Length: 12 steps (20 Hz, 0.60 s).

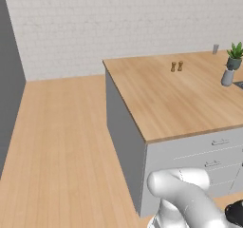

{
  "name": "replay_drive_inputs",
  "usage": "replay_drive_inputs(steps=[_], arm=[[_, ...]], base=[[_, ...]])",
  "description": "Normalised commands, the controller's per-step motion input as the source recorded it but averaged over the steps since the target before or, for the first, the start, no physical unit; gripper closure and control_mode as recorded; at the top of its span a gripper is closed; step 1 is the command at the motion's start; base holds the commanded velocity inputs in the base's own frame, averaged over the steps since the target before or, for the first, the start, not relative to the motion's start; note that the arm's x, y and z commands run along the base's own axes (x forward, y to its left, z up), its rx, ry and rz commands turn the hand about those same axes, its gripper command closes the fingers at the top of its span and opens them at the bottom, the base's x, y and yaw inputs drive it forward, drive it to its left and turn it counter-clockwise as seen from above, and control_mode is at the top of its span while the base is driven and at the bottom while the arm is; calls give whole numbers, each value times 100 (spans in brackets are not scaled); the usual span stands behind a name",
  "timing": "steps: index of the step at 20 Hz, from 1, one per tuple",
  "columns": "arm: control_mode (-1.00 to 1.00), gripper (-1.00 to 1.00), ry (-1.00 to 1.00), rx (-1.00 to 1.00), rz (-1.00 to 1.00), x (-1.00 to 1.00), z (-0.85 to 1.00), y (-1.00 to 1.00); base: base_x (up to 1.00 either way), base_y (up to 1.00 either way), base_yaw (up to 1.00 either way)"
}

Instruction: Take a straw from the drawer in front and place it inside the glass cup on the dining counter.

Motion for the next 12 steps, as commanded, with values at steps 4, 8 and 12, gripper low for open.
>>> replay_drive_inputs(steps=[4,8,12], arm=[[-100,-100,0,7,-12,52,-2,0],[-100,-100,0,0,-14,51,-21,0],[-100,-100,0,0,-16,53,-20,0]], base=[[0,0,0],[0,0,0],[0,0,0]])
